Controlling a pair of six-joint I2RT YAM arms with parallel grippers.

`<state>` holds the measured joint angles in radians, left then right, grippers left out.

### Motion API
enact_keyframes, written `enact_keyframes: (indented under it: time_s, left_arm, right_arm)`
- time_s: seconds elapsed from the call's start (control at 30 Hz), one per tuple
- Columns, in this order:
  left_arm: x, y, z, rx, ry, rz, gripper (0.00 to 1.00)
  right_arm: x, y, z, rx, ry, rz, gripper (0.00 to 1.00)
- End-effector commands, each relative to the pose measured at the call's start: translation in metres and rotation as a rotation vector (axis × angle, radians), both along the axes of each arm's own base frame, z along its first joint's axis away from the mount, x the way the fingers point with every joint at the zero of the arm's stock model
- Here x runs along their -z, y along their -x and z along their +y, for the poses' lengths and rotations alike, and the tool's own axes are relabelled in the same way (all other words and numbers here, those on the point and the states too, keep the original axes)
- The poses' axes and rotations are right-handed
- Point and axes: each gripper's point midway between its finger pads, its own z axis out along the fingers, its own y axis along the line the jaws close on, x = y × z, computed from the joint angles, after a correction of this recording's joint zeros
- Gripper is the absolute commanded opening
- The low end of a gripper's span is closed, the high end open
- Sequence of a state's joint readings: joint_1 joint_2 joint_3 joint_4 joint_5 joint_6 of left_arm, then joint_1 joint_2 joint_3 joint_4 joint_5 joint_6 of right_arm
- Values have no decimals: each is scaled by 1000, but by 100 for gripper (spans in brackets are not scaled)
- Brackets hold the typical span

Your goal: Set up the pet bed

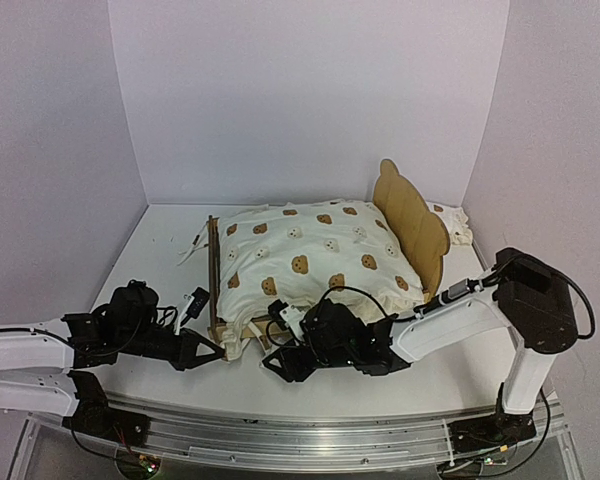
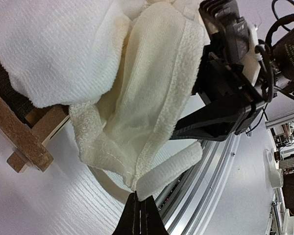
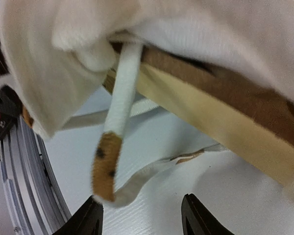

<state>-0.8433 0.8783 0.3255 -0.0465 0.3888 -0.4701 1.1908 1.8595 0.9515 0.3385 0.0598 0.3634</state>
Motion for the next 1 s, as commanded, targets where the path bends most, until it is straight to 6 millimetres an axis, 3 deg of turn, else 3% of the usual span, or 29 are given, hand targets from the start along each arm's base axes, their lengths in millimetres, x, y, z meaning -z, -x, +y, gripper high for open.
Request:
enact_keyframes:
  time_s: [0.0,0.13,0.27,0.33,0.47,0.73,0.97]
  left_arm:
    - [-4,-5,-2,-1,17,-38,0]
    - [-5,-6,-2,-3,17,-43,0]
    - [-5,-6,-2,-3,17,-45,0]
    - [-5,-5,-2,0,19,-43,0]
    - [-3,-4,-2,2,14,-38,0]
    - [-4,-4,-2,6,18,-40,0]
    - [-10,-5,-4,12,32,-57,0]
  right_arm:
    - [18,7,-1,-42,-7,-44,59]
    - [29,16,-15,-77,28,-53,67]
    - [31,10,-42,20,61,-57,67]
    - [25,-2,-46,119,48,-48,63]
    - [21,-30,-46,356,27,-3,41]
    - [37,-47,-21,477,11,29,41]
    - [64,-22,23,320,26,143,23]
